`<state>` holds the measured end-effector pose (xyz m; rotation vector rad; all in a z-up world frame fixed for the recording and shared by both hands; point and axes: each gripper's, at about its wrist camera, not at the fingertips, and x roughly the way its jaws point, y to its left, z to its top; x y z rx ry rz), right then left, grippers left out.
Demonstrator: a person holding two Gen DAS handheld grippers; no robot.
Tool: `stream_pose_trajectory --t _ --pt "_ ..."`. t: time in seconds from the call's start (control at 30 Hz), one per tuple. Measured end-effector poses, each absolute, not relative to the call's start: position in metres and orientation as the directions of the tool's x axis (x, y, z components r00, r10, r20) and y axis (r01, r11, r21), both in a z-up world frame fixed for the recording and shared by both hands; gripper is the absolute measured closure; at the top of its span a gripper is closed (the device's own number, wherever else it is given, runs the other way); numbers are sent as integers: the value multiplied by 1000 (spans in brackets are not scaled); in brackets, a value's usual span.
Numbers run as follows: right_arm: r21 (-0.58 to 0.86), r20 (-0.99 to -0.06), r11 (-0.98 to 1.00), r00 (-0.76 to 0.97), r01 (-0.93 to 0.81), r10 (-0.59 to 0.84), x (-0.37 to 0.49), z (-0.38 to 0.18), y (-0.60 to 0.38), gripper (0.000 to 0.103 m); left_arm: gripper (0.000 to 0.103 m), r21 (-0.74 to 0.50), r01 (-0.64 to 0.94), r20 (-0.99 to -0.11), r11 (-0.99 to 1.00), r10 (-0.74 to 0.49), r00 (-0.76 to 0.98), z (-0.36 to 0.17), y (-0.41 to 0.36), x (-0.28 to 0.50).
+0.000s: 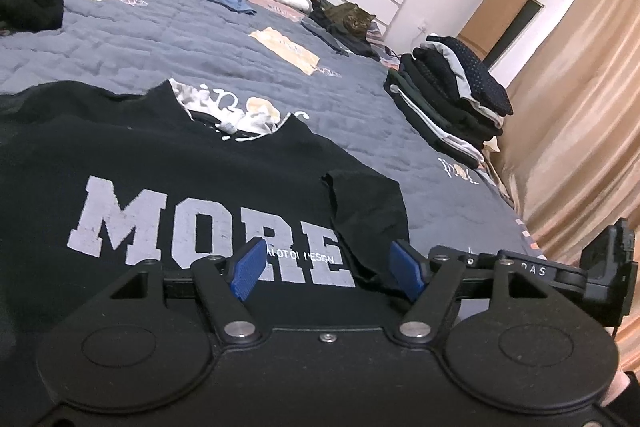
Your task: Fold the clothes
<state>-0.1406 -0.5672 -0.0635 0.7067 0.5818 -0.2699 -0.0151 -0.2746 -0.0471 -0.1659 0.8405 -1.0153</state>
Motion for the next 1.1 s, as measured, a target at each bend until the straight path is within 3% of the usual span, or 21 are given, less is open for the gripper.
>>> stream_pose_trajectory --t 0.53,1.1 --pt "430 -590 797 800 423 -106 -152 -27 -526 54 35 -467 684 -534 561 -795 287 -40 -262 -14" --pt "411 -598 833 799 370 -60 -135 -25 -502 54 35 -398 719 -549 570 -776 312 -41 -254 -20"
